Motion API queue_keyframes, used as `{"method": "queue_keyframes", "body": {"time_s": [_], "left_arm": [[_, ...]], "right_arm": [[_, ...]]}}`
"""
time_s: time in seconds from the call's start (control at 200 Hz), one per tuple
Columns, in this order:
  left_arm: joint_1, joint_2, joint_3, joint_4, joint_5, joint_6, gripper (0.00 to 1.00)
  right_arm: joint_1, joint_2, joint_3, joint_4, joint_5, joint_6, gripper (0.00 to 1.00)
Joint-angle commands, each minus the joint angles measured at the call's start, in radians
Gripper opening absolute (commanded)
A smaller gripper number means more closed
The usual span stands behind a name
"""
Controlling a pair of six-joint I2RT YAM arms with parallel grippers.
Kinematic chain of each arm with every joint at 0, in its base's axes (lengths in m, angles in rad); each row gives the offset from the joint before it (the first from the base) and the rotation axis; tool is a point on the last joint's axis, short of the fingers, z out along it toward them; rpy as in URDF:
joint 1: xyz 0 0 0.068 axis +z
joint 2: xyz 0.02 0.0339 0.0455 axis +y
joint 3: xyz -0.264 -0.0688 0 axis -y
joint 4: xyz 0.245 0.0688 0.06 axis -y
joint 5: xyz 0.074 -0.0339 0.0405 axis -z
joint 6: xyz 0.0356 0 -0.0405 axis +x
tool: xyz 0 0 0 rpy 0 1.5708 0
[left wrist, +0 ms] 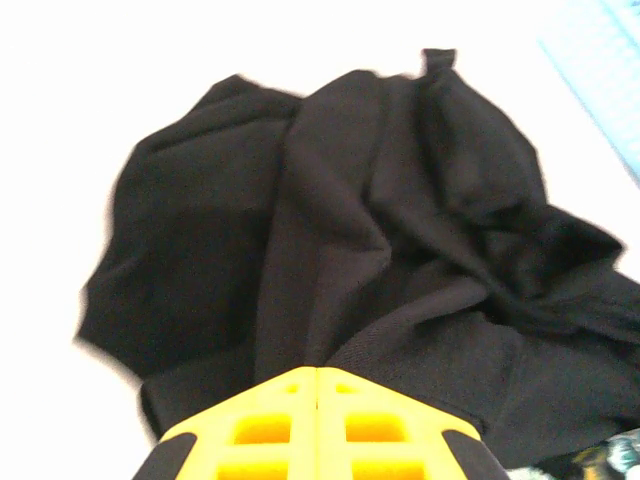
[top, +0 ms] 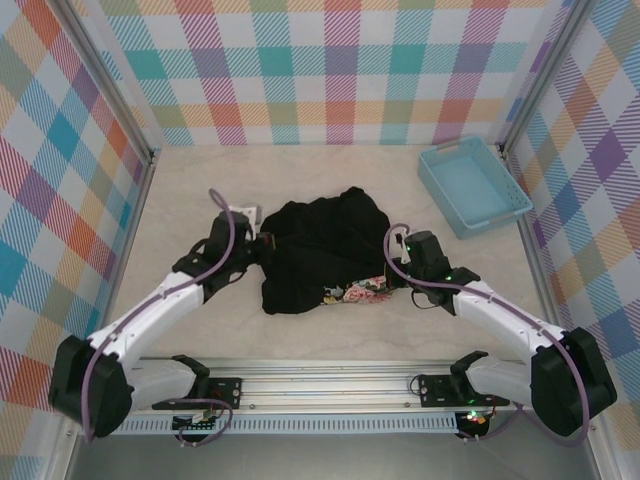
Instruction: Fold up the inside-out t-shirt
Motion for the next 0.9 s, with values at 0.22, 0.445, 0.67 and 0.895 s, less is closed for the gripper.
{"method": "queue_keyframes", "body": {"time_s": [0.22,0.445,0.67,0.895], "left_arm": [[0.033,-0.236,-0.18,-0.217,0.01,-0.13,0.0],[0.024,-0.175,-0.271,-0.054,0.306,-0.143,0.0],[0.024,-0.161,-0.223,-0.069,0.274,-0.091,0.0],[0.025,-0.168,-0.196,-0.076,0.247,-0.079,0.0]], "right_arm": [[-0.005,0.145,0.06,-0.096,0.079,0.088,0.04],[0.001,0.033,0.023,0.09,-0.085,-0.042,0.46],[0.054,0.268,0.238,0.104,-0.146,-0.19,0.7],[0.093,0.516,0.396,0.075,-0.158,-0.167,0.64]]}}
